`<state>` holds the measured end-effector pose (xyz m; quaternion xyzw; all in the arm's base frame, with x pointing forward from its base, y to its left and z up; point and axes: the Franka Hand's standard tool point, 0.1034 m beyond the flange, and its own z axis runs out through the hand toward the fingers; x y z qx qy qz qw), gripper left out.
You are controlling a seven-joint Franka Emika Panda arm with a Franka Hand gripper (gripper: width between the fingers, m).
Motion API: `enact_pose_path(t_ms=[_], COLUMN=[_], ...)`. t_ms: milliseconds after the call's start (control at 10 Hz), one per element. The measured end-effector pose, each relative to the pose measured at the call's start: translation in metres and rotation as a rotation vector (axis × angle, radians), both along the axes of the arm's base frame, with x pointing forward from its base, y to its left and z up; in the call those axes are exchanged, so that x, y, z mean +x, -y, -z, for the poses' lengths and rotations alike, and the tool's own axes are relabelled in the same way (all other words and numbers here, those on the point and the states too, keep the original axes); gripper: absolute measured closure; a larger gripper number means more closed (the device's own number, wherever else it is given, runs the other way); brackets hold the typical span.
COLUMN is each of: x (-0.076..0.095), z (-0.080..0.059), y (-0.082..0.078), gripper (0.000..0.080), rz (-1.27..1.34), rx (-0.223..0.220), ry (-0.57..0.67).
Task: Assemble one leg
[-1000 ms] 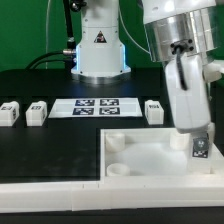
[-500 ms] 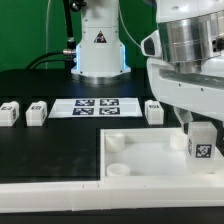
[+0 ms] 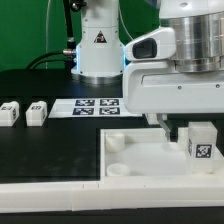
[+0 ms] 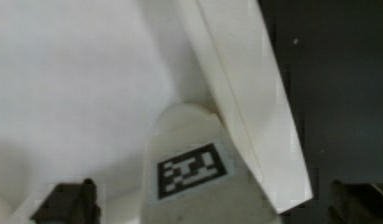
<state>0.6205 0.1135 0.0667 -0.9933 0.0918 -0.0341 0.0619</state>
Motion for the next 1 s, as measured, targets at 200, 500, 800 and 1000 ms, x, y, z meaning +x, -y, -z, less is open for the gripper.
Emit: enact_pose_path(t_ms=[200,500,800,1000], x=[0.0,-0.001,-0.001,0.0], z=[0.003,0.003,0.003,0.002], y=[0.01,0.007,0.006,-0.001], gripper=[0.0198,0.0372,0.0509,0.0509], rz=[-0.048,0.098,0.329,0.753], rx=[-0.005,0.016,0.04,0.115], ry=[0.019,0.002,-0.027,-0.102])
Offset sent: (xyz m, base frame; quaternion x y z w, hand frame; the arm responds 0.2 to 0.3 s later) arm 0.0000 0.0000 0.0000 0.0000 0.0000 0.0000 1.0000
